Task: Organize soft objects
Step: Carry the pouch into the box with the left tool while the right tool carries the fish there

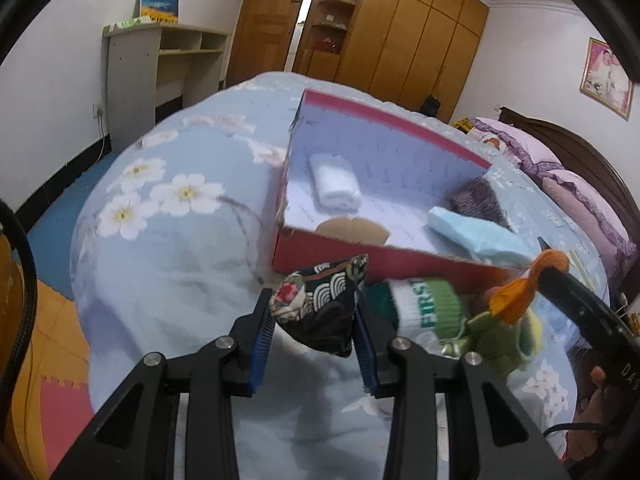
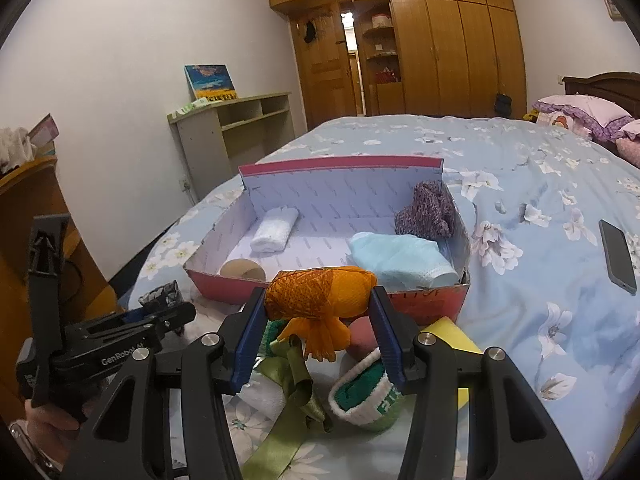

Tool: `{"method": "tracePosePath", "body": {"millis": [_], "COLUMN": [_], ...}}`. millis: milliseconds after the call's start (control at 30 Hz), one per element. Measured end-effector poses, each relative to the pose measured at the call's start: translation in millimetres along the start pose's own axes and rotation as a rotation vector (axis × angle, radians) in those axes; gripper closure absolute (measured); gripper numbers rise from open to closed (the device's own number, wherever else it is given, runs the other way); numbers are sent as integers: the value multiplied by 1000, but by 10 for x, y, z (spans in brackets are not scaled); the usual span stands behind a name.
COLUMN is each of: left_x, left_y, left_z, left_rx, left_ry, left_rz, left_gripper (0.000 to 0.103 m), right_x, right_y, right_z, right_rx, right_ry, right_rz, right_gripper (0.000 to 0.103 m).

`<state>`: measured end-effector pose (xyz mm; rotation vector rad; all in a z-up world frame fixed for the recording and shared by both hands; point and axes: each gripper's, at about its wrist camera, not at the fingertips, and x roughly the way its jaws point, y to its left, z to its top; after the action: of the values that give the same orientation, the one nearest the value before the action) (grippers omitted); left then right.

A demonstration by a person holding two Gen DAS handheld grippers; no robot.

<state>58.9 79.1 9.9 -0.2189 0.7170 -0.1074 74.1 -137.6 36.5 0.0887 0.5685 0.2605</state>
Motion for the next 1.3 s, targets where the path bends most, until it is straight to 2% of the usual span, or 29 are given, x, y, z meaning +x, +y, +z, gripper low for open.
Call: {"method": "tracePosePath", "body": {"millis": [233, 700, 1000, 1300], "left_x": [-101, 86, 342, 633], "left_y": [-90, -201, -289, -285], "left_z": [176, 619, 764, 793], "left_rx": [31, 57, 86, 83], "left_ry": [-35, -52, -32, 9], "left_rz": [5, 11, 16, 44], "left_gripper": [64, 64, 64, 64], "right_x": [-77, -164, -221, -252], "right_y": [-32, -137, -198, -246], "right_z": [12, 76, 122, 288], "right_rx": [9, 32, 46, 6], "right_ry": [-30, -75, -101, -147], "right_rz": [18, 11, 5, -24], "right_gripper": [51, 51, 51, 51]}}
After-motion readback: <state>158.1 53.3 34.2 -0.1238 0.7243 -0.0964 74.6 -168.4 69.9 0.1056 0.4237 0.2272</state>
